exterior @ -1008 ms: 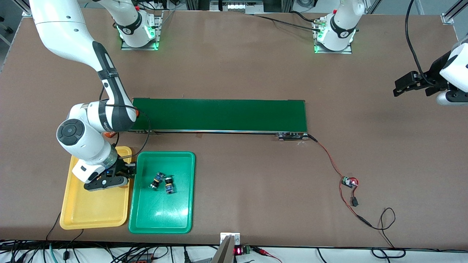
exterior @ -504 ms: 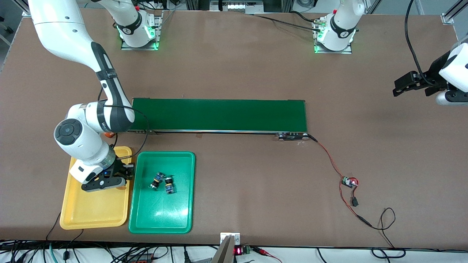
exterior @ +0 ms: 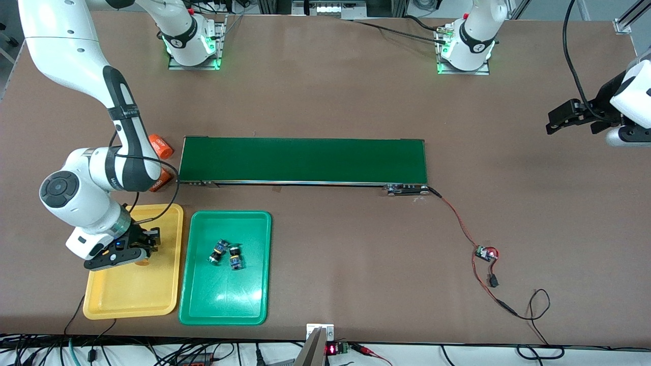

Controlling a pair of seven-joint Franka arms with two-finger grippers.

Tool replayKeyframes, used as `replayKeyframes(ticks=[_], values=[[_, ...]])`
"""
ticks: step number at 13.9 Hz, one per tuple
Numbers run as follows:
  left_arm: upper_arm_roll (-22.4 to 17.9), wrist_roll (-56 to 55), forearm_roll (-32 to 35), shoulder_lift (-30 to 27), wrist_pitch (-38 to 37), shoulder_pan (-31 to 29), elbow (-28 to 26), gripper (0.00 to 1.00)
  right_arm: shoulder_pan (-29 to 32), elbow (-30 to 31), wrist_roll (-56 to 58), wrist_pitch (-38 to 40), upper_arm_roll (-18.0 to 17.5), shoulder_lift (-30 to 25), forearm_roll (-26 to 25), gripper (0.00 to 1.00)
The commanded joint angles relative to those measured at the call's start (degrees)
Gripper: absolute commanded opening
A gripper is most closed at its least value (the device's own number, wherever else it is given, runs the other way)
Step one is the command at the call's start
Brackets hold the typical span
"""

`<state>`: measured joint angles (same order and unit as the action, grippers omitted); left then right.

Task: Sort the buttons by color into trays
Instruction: 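Open the right gripper to drop the button into the yellow tray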

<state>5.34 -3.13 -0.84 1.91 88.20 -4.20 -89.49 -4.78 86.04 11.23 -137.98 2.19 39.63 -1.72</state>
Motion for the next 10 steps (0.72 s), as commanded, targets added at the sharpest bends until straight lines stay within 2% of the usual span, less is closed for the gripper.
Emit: replayKeyframes(ticks=[1, 2, 5, 8, 9, 10], values=[[0.11, 0.58, 0.05, -0.85, 0.31, -0.02, -0.86, 1.0, 0.3, -0.53, 1.08, -0.09, -0.61, 0.35, 0.67, 0.46], [0.11, 0.58, 0.05, -0.85, 0.31, -0.02, -0.86, 1.0, 0.3, -0.53, 0.99, -0.09, -0.61, 0.36, 0.75, 0.72], [0.11, 0.67, 0.14, -0.85, 0.31, -0.02, -0.86, 1.0, 0.82, -0.35, 1.08, -0.09, -0.61, 0.36, 0.76, 0.84], [0.29, 0.76, 0.14, -0.85, 0.22, 0.06, -0.86, 1.0, 1.09, -0.26, 1.08, -0.09, -0.61, 0.36, 0.76, 0.86], [0.38, 0.76, 0.14, -0.85, 0.22, 0.07, -0.86, 1.0, 1.0, -0.35, 0.99, -0.09, -0.7, 0.27, 0.76, 0.9], [0.38, 0.67, 0.14, -0.85, 0.22, 0.15, -0.86, 1.0, 1.0, -0.44, 0.9, 0.08, -0.7, 0.18, 0.76, 1.0]])
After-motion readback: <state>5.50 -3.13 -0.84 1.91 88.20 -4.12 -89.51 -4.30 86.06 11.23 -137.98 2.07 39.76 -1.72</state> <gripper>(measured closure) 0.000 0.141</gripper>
